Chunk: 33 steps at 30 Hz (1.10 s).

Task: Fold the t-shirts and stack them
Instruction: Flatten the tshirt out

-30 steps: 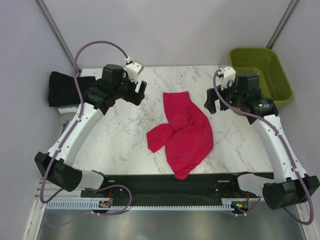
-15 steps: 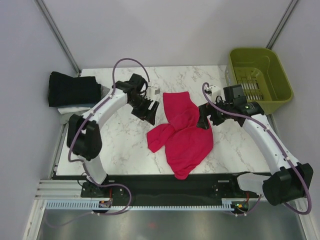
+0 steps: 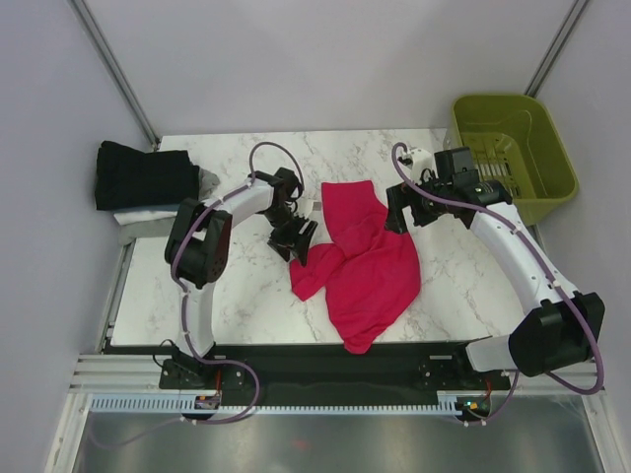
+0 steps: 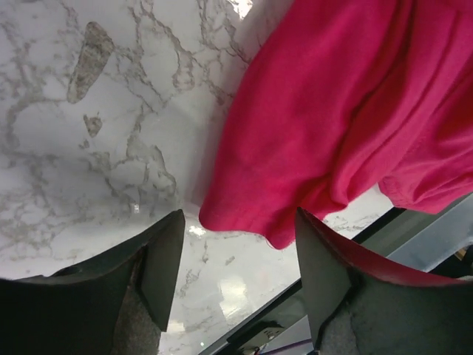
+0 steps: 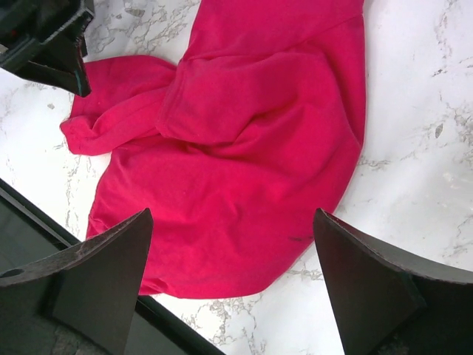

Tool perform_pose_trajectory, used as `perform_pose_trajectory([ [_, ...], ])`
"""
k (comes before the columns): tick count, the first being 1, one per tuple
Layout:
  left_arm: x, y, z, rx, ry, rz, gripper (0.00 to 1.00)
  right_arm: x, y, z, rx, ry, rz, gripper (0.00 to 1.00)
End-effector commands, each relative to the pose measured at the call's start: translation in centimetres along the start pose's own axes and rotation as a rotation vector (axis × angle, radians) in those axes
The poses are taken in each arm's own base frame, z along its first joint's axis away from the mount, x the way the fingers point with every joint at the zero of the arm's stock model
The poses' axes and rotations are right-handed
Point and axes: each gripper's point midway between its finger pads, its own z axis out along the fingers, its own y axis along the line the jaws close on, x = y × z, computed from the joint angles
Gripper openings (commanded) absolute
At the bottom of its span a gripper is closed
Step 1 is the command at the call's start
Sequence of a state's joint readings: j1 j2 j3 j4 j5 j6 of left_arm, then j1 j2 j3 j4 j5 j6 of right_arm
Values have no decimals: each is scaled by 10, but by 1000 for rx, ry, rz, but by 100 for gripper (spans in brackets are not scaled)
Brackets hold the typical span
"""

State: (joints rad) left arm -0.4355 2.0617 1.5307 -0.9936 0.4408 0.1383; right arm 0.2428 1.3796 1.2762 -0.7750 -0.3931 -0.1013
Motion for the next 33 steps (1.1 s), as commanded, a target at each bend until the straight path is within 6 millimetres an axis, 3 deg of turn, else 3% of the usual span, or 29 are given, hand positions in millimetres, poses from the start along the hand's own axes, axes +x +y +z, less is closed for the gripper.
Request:
perform_pose_trajectory([
  [1,-2,-1,17,31,23,0,67,-14,-2,-6,22,-51,-29,98],
  [3,-4,-2,21,44,27,-11,64,-13,-1,-7,21,-58,-21,98],
  [6,-11,-4,23,56,15,-29,30,-11,2,-1,14,-51,-18,96],
  [7,-12,-7,23,69,12,-41,4,-9,8,4,7,-37,-48,90],
  [8,-13,-8,21,73,5,-46,2,-10,10,8,13,-28,-115,87],
  [9,-15,-8,21,73,-6,-45,2,-7,26,17,-12,-1,-176,85],
  [11,-19,-8,14,53,-39,-45,2,-5,35,32,-17,36,-279,83],
  [12,-17,-4,13,42,-44,-64,2,-3,52,40,-45,55,-337,82],
  [16,-26,7,-12,15,-133,-84,2,4,79,73,-62,134,-476,82],
  [21,-28,9,-38,4,-195,-84,2,2,79,106,-48,173,-478,81],
  [26,-27,3,-47,18,-217,-79,2,5,63,123,27,197,-508,80],
  [33,-32,0,-50,51,-230,-78,2,14,71,144,23,251,-564,80],
])
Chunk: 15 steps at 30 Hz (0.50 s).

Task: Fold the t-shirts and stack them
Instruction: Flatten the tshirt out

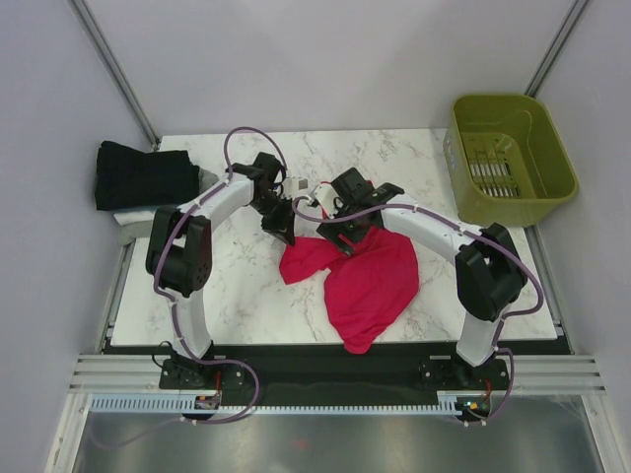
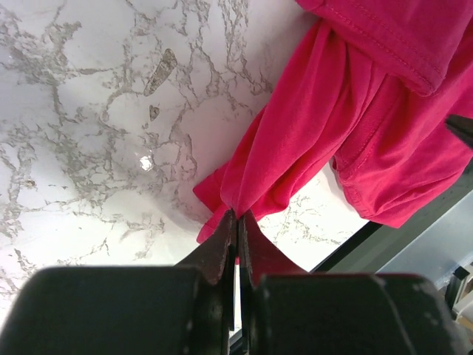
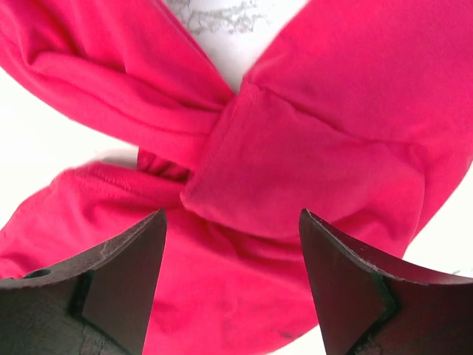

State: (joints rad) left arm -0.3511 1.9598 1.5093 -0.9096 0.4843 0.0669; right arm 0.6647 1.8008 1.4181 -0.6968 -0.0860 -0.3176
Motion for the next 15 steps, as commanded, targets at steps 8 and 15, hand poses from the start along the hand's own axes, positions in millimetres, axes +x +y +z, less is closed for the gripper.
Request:
perform_pose_trajectory([
  [8,-11,-12,-8,49,-47,-16,2,-16,4,16,23,11,-81,80],
  [15,-16,-14,-12,47,-61,-16,2,1,8,24,21,52,-135,56],
])
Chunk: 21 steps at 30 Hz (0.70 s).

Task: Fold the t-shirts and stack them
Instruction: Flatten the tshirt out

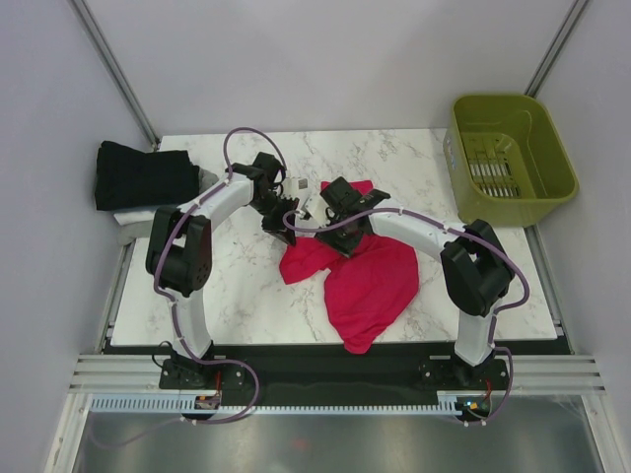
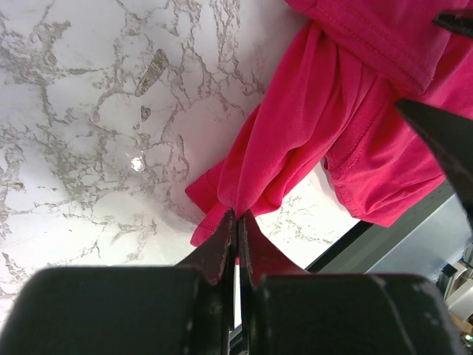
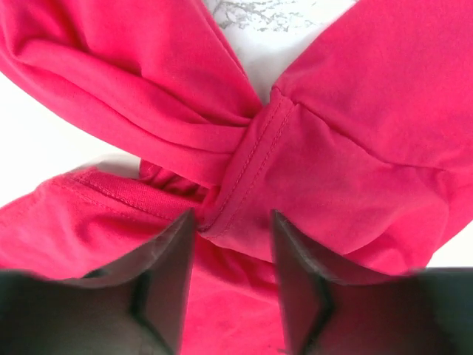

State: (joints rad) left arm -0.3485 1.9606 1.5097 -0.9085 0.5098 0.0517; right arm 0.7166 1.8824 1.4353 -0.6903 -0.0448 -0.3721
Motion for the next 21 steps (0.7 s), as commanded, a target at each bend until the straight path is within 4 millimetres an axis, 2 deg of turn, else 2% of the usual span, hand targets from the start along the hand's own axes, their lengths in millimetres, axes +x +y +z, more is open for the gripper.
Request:
perform_pose_trajectory([
  [1,-15,-10,-12,21,-58,1,2,-5,-7,-3,34,-13,-41,50],
  [2,-16,-11,-13,20,-62,4,2,-6,-8,-4,39,-14,-47,38],
  [7,-20,-12,-21,8,-81,13,2,-20,-26,-17,120,-46,-79,15],
  [8,-23,-13,-23,4,-87,18,2,-22,-30,-21,141,-53,-85,3],
  [9,-23,-11,-25,-7,-88,20,2,-30,-38,-30,176,-75,-92,0],
  [11,-30,-12,-33,-25,-110,47,2,-34,-53,-43,245,-80,-113,0],
  [12,-32,-12,-37,-31,-115,52,2,-42,-60,-56,277,-106,-117,0],
  [14,-48,-14,-52,-45,-161,88,2,-46,-80,-74,353,-116,-126,0],
  [15,-52,-15,-59,-49,-169,96,2,-55,-89,-91,395,-151,-124,0],
  [16,-69,-17,-74,-62,-219,125,2,-56,-97,-101,428,-156,-126,0],
  [17,-76,-15,-81,-86,-232,145,2,-53,-113,-113,477,-153,-120,0],
  [18,-79,-15,-89,-104,-237,157,2,-59,-125,-133,524,-186,-105,0],
  [19,-97,-19,-109,-129,-295,197,2,-59,-134,-146,555,-198,-90,0],
  [20,-105,-16,-118,-170,-313,234,2,-53,-152,-160,601,-202,-56,0],
  [21,-112,-18,-128,-192,-336,256,2,-55,-162,-181,638,-236,-33,0],
])
